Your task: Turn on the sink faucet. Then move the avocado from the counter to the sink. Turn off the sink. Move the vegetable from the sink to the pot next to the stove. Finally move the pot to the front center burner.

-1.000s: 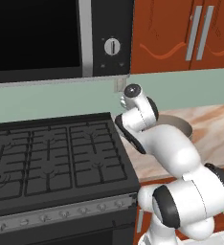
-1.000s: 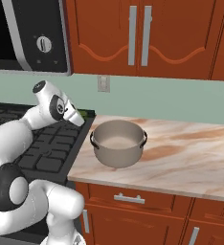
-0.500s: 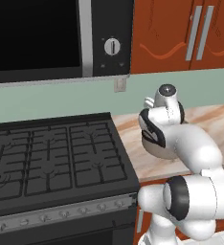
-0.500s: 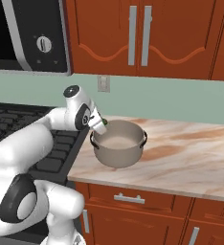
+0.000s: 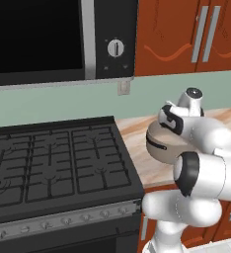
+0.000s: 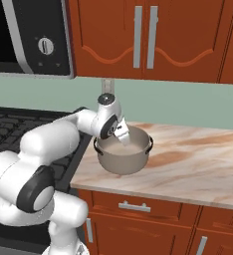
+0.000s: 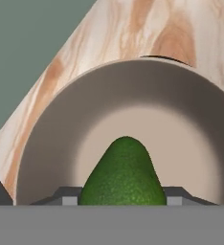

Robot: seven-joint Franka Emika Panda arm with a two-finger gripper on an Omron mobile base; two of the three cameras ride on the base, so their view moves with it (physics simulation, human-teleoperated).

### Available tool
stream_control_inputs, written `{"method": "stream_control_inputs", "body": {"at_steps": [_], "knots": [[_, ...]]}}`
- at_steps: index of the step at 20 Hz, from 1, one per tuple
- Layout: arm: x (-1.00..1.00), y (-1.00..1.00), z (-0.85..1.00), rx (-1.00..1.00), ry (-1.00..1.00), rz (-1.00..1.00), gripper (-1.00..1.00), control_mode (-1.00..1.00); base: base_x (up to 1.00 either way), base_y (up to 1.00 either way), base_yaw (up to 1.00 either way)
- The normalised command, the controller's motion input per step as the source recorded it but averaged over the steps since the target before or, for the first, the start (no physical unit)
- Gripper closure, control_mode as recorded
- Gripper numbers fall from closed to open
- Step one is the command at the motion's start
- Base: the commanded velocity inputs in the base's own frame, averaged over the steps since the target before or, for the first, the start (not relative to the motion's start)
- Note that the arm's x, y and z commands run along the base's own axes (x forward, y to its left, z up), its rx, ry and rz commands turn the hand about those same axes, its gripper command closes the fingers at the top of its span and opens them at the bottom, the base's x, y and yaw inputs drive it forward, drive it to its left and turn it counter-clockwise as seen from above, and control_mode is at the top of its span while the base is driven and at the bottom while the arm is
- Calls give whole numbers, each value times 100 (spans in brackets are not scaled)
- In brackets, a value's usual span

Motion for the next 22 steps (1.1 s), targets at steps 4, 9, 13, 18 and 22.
{"method": "stream_control_inputs", "body": {"at_steps": [4, 9, 13, 18, 22], "knots": [[27, -26, -35, 3, 0, 0, 100, -100, 0, 0, 0], [39, -12, -36, 0, 4, 0, 100, -100, 0, 0, 0], [35, -6, -40, 0, 6, 1, 100, -100, 0, 0, 0], [27, -5, -38, 1, 6, 3, 100, -100, 0, 0, 0], [26, -5, -41, 1, 7, 3, 100, -100, 0, 0, 0]]}}
